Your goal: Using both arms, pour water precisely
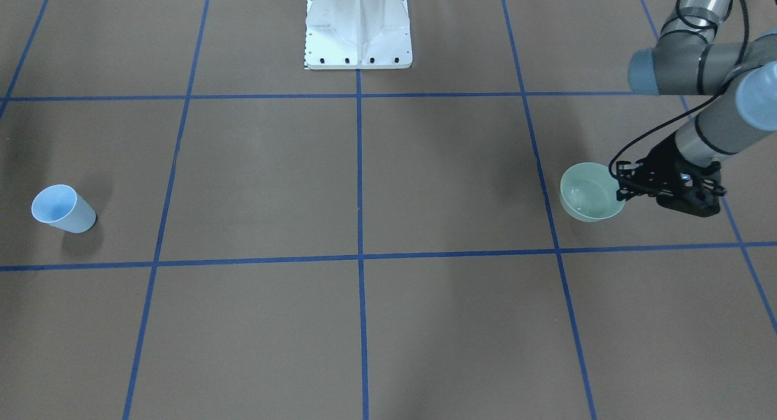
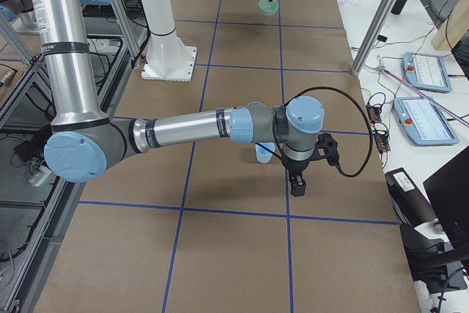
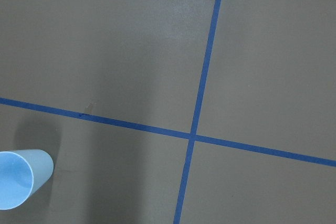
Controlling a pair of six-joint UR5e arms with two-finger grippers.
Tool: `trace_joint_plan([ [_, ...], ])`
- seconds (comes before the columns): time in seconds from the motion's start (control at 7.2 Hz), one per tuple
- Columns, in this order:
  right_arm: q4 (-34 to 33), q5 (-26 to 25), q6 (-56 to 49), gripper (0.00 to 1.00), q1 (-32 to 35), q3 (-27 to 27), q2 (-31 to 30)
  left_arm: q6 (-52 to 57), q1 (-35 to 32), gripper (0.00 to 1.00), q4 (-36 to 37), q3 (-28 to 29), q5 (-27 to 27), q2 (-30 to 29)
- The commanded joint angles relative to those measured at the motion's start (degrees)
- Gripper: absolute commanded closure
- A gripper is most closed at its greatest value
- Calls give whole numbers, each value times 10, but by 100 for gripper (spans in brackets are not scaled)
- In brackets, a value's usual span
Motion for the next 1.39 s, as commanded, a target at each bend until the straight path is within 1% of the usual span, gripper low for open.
trace_joint_plan([
  [0.0, 0, -1, -1, 0, 1, 4, -2, 88, -36, 100, -14, 2, -6, 71],
  [0.14, 0, -1, 0, 0, 4, 5, -3, 88, -36, 100, -54, 16, -5, 85],
  [0.42, 0, -1, 0, 0, 7, 6, -2, 85, -35, 100, -99, 54, -5, 86],
  [0.56, 0, -2, 0, 0, 7, 6, -2, 81, -35, 91, -101, 56, -6, 84],
  [0.69, 0, -4, 0, 0, 7, 5, -2, 78, -35, 61, -101, 55, -6, 81],
  [0.83, 0, -3, 0, 0, 7, 6, -2, 75, -35, 34, -101, 56, -6, 79],
  [0.97, 0, -1, 1, 0, 7, 6, 0, 75, -35, 30, -101, 55, -6, 78],
  [1.11, 0, -3, 1, 0, 7, 5, 0, 75, -37, 2, -101, 53, -6, 76],
  [1.25, 0, -4, 2, 0, 7, 4, 0, 75, -56, 0, -99, 41, -15, 75],
])
